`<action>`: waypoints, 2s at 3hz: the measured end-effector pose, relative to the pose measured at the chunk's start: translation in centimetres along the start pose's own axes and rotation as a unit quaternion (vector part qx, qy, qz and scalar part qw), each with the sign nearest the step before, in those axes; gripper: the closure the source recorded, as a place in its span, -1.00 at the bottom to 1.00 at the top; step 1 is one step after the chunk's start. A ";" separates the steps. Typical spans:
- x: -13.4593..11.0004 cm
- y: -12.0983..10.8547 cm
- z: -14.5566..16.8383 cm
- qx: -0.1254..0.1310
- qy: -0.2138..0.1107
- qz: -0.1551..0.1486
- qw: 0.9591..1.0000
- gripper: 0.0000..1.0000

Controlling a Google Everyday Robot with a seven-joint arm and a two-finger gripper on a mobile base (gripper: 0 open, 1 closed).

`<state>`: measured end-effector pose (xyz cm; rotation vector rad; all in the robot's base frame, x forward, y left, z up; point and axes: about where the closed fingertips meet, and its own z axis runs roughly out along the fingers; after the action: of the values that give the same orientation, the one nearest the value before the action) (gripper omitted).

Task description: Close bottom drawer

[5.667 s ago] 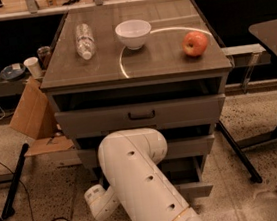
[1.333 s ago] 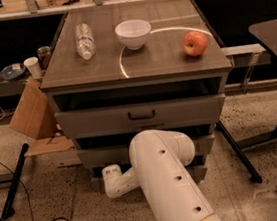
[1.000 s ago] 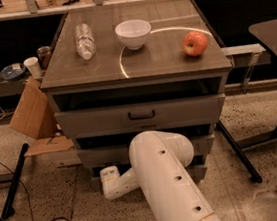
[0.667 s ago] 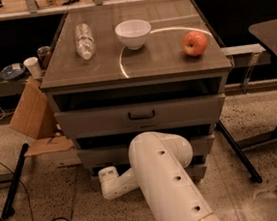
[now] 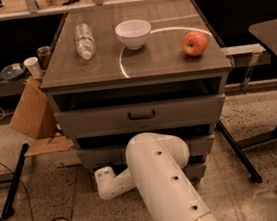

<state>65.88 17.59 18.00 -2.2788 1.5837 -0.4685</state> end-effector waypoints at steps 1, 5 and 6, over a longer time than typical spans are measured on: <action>0.2 0.0 0.1 0.002 0.003 0.007 1.000 1.00; 0.7 1.3 0.4 -0.022 -0.008 0.010 1.000 1.00; 0.9 2.2 -0.2 -0.028 -0.012 0.011 0.999 1.00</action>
Offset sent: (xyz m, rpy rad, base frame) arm 0.0033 -0.0044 0.0009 0.0076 -0.0099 -0.0333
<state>64.26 16.04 17.30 -2.2966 1.6280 -0.3943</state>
